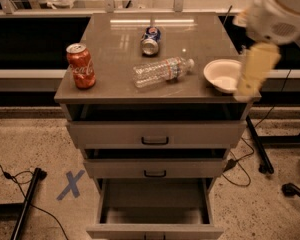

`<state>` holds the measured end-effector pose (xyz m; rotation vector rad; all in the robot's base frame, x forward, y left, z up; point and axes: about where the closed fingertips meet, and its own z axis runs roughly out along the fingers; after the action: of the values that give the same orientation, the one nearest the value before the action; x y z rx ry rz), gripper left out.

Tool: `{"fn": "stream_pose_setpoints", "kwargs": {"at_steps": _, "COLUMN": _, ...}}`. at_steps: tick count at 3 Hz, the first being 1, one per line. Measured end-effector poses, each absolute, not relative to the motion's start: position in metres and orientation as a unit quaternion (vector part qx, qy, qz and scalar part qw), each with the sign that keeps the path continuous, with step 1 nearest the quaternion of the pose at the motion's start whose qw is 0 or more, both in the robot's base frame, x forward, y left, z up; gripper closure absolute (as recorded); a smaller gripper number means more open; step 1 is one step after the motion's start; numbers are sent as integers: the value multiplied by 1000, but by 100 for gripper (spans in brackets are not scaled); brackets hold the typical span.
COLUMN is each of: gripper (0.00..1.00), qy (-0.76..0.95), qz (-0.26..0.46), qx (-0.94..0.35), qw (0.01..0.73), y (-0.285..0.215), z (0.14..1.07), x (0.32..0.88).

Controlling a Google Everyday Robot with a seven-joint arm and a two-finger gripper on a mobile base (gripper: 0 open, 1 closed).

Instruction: Place water bottle into bottom drawer

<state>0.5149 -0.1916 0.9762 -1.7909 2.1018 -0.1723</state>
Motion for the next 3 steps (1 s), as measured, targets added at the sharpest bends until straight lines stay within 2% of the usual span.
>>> {"fn": "stream_pose_setpoints", "kwargs": {"at_steps": 2, "gripper": 0, "qy": 681, "qz": -79, "qx": -706, "qw": 175, "y": -115, "z": 970, "x": 651}}
{"fn": "stream_pose_setpoints", "kwargs": {"at_steps": 3, "gripper": 0, "qy": 666, "qz": -63, "qx": -725, "qw": 164, "y": -88, "z": 944, "x": 678}}
